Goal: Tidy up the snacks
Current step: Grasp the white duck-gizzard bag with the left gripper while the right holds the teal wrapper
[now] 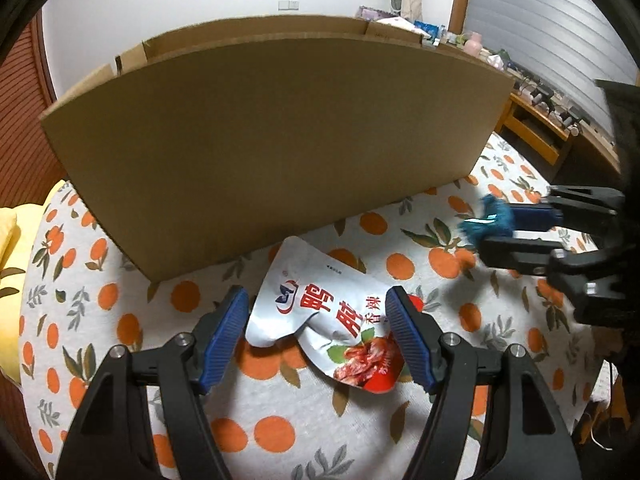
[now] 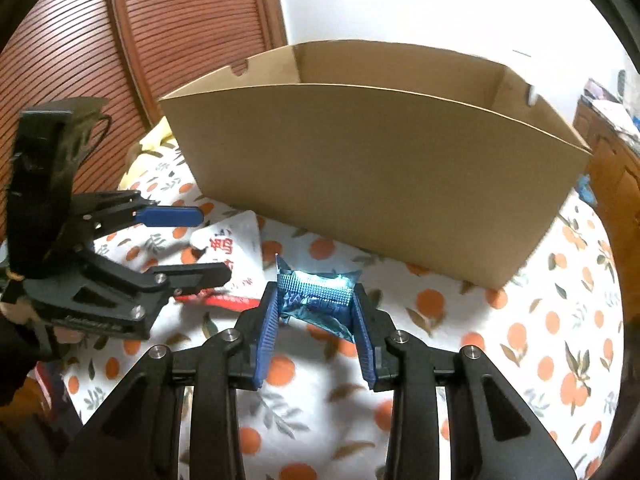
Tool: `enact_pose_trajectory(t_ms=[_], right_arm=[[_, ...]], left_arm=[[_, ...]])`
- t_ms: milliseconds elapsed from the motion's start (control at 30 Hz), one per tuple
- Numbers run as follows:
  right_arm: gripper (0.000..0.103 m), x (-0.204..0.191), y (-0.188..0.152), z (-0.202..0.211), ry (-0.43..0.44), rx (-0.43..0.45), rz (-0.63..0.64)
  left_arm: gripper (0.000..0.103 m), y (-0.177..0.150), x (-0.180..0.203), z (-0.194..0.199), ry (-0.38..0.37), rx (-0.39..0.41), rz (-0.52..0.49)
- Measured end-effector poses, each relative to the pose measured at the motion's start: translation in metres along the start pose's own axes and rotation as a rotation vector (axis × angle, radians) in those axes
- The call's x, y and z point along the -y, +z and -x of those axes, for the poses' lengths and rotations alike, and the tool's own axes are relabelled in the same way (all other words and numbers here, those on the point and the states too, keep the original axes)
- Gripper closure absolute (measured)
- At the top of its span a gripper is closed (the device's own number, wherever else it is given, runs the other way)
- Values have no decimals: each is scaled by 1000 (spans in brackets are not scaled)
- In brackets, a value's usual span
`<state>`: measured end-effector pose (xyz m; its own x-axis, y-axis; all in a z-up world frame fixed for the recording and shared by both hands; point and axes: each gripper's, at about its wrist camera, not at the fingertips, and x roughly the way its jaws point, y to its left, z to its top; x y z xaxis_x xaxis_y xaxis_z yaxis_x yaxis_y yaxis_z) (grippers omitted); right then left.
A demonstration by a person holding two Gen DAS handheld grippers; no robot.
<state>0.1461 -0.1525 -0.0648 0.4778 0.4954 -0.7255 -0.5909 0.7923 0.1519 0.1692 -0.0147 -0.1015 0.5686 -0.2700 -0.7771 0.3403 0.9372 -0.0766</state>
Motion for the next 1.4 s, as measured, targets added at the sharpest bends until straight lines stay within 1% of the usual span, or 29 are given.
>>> enact_pose_trajectory(t_ms=[100, 200, 400, 433, 533, 600, 667, 867, 1100, 1233, 1300, 1400], right_arm=[[69, 3, -5, 7, -1, 10, -18], [69, 4, -10, 13, -3, 17, -28], [69, 2, -17, 19, -7, 20, -33], [69, 2, -18, 20, -6, 22, -36], [69, 3, -21, 20, -4, 23, -42], [69, 4, -22, 20, -3, 23, -44], [69, 4, -22, 21, -2, 23, -45], [68, 3, -26, 20, 3, 22, -48], [68, 2, -30, 26, 3, 26, -55], [68, -2, -34, 31, 9, 33, -60], [68, -4, -36, 35, 7, 38, -60], [68, -7, -39, 42, 4, 46, -59]], left_arm=[[32, -3, 0, -7, 11, -24, 0], [31, -6, 4, -7, 29, -17, -19], [32, -7, 5, -7, 38, -11, -37], [33, -8, 6, -6, 39, -10, -44], [43, -8, 7, -5, 27, 0, -44], [46, -9, 8, -4, 18, 1, -37], [52, -11, 8, -1, 12, 8, -38], [63, -14, 16, 15, 20, 47, -42], [70, -15, 26, 28, 4, 72, -47], [77, -18, 33, 37, 3, 92, -49], [78, -19, 37, 38, 21, 91, -55], [78, -21, 41, 41, 20, 100, -52]])
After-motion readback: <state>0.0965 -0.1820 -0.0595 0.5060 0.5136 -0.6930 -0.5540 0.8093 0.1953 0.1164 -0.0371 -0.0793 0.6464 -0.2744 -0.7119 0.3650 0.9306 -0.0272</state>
